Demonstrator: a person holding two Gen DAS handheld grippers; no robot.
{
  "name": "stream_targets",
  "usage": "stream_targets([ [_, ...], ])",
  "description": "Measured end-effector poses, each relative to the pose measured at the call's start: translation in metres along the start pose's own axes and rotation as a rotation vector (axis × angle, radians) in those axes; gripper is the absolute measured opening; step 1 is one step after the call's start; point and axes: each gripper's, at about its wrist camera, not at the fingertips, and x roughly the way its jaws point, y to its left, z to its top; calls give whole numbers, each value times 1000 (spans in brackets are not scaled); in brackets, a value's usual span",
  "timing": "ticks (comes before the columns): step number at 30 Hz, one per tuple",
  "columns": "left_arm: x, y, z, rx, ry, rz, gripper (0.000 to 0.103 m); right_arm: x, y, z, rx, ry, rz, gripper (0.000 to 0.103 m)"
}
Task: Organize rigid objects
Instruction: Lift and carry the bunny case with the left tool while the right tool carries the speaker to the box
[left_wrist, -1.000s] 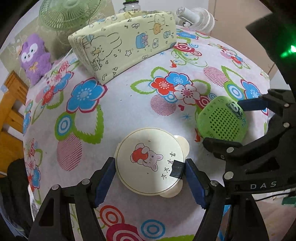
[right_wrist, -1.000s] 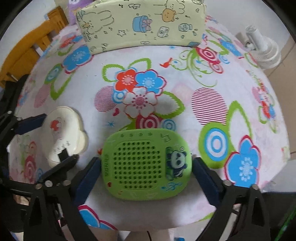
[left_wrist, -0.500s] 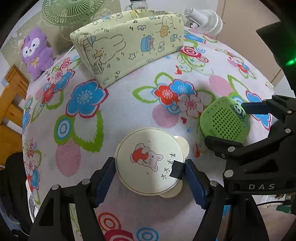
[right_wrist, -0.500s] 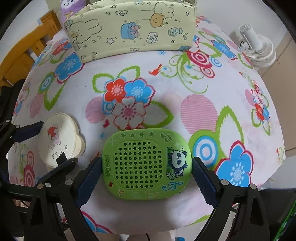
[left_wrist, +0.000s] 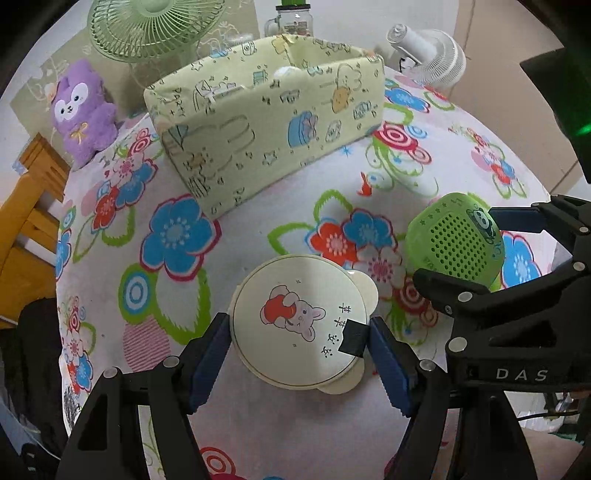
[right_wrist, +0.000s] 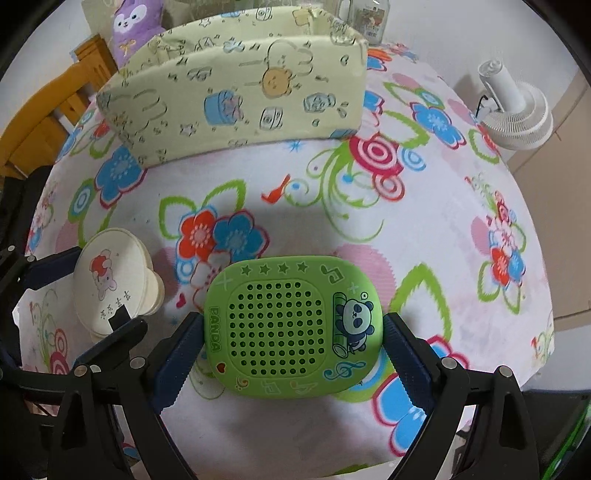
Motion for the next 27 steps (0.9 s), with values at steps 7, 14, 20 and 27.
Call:
stream_targets([
  [7, -8, 1, 14, -53, -10, 14, 76, -9, -7, 18, -29, -16, 19, 95],
  [14, -18, 1, 24, -89, -17, 42, 76, -18, -10, 33, -62, -27, 38, 95],
  [20, -30, 2, 34, -119, -25, 61, 76, -28, -13, 45, -82, -38, 54, 95],
  [27, -44, 2, 45, -149, -43, 75, 76, -44, -16, 57, -108, -59, 57, 95],
])
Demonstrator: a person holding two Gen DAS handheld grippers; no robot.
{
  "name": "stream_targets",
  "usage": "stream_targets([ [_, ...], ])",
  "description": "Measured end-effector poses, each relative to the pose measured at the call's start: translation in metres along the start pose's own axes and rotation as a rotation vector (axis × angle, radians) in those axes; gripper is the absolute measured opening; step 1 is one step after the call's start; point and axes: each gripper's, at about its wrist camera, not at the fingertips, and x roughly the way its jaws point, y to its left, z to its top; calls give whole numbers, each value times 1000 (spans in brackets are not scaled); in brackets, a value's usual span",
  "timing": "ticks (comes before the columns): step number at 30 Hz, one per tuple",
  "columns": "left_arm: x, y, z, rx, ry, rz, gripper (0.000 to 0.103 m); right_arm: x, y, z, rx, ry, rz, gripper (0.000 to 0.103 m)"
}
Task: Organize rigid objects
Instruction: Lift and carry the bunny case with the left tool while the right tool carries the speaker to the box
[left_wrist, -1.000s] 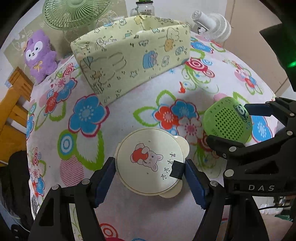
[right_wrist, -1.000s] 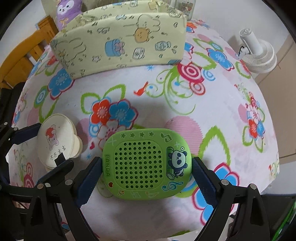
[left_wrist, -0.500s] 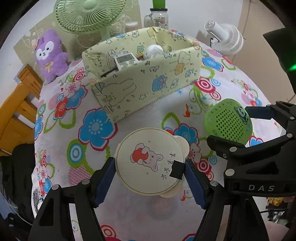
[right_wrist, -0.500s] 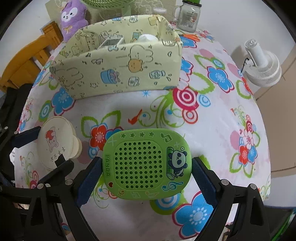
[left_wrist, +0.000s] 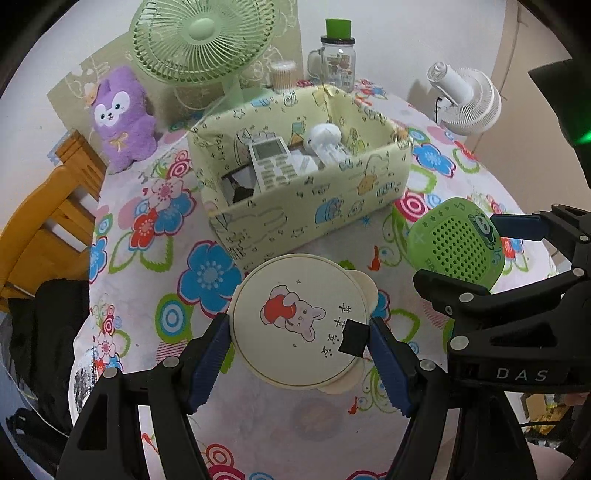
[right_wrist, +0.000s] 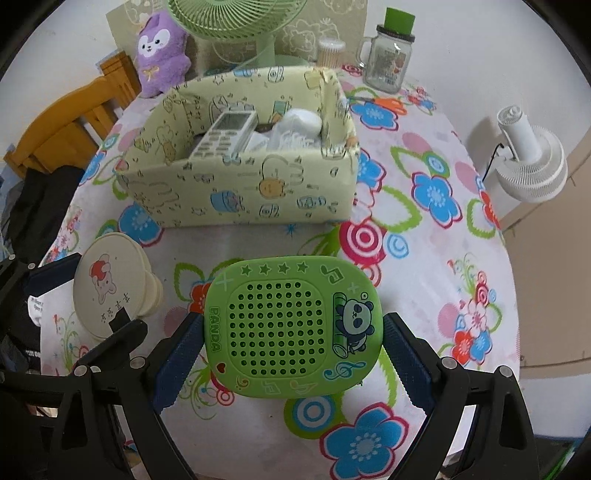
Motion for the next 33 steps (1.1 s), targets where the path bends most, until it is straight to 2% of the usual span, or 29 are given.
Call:
stream_targets([
  [21, -36, -2, 32, -96, -62, 49, 76, -40, -14, 35, -57, -93, 24, 95],
  [33, -43, -6, 53, -155, -90, 97, 76, -50, -26, 58, -96, -132, 55, 95],
])
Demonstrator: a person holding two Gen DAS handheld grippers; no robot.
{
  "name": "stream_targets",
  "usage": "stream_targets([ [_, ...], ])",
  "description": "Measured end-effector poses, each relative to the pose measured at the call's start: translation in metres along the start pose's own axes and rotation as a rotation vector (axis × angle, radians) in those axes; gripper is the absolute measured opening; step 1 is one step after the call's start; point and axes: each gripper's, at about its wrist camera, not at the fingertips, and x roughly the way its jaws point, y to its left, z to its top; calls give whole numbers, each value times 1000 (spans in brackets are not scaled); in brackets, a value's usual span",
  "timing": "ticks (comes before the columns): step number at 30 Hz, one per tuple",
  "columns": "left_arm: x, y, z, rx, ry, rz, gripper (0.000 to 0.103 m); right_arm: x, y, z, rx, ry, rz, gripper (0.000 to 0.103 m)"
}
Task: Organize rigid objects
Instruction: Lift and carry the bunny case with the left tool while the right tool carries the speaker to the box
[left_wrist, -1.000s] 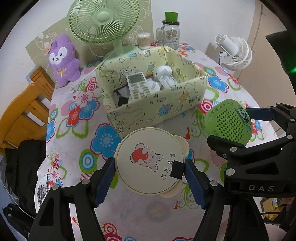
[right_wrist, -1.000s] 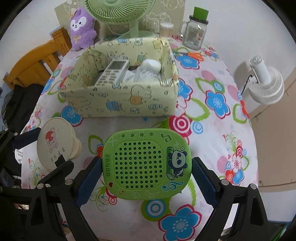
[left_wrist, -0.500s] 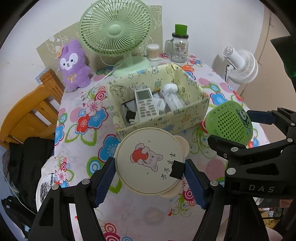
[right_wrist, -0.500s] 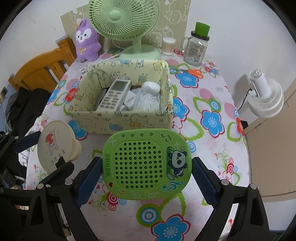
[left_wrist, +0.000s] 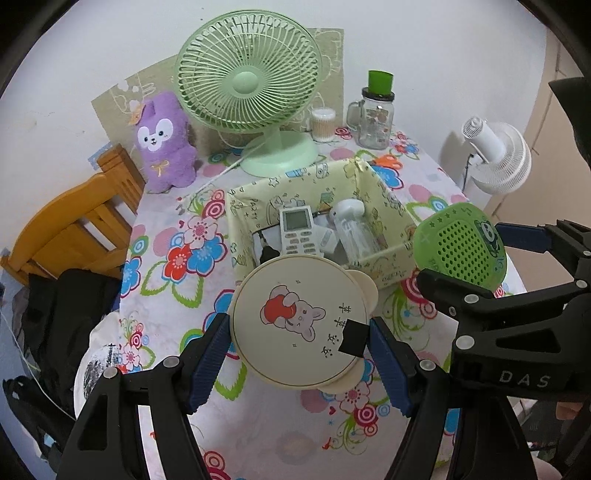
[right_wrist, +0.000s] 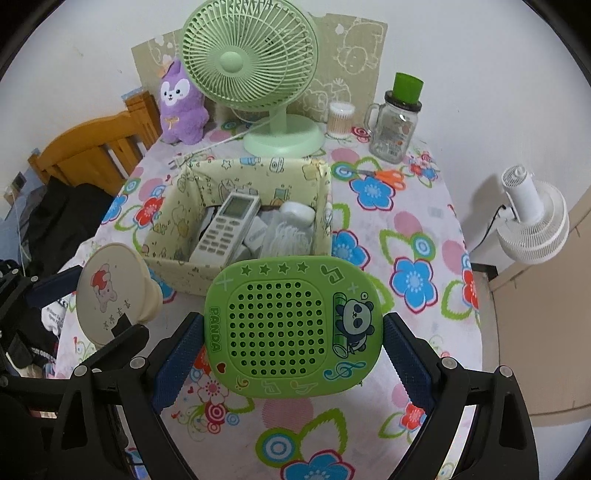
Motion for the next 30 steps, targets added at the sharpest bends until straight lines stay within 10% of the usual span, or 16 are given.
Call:
stream_targets([
  [30, 72, 24, 65, 6, 57, -81, 76, 57, -13, 78, 51, 37, -27, 95],
])
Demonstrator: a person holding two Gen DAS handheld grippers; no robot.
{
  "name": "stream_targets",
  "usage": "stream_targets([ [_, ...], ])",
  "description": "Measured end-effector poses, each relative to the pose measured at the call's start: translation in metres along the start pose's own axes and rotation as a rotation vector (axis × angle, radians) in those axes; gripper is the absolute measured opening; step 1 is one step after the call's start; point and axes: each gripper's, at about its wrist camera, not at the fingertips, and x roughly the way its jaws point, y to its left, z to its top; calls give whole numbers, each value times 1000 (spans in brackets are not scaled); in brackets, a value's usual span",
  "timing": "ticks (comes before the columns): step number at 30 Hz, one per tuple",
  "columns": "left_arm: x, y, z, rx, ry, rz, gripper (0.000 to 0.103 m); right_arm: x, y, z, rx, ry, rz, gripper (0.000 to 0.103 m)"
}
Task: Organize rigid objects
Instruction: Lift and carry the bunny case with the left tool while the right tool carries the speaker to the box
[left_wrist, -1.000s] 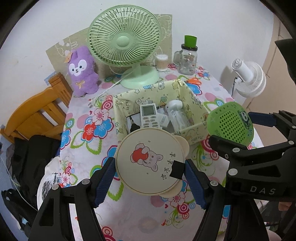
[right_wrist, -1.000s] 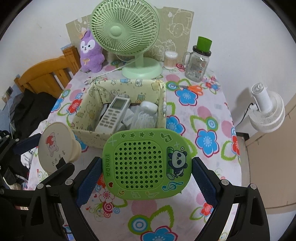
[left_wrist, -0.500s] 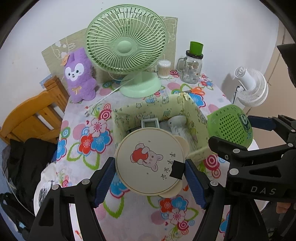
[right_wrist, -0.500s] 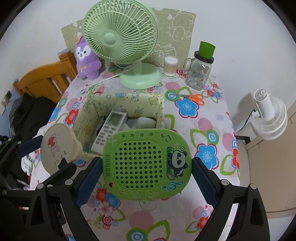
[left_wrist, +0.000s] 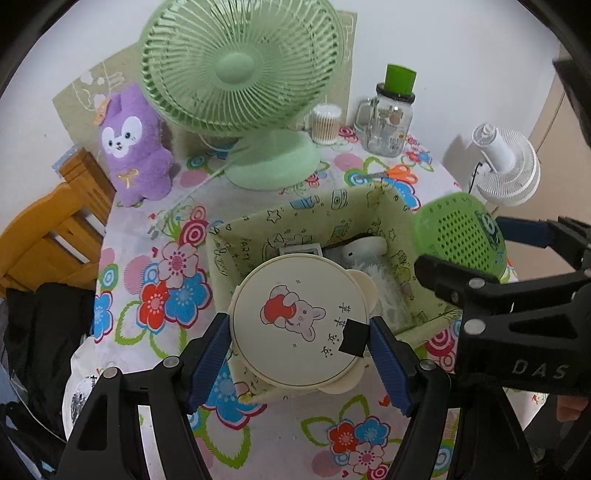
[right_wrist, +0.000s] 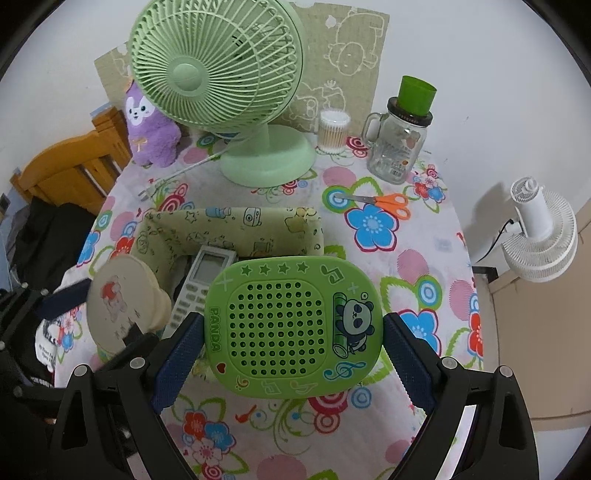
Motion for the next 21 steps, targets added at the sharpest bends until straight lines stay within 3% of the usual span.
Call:
stream_targets([
  [21, 63, -1, 18, 25, 100, -76, 76, 47, 7, 16, 3, 76, 1, 95],
])
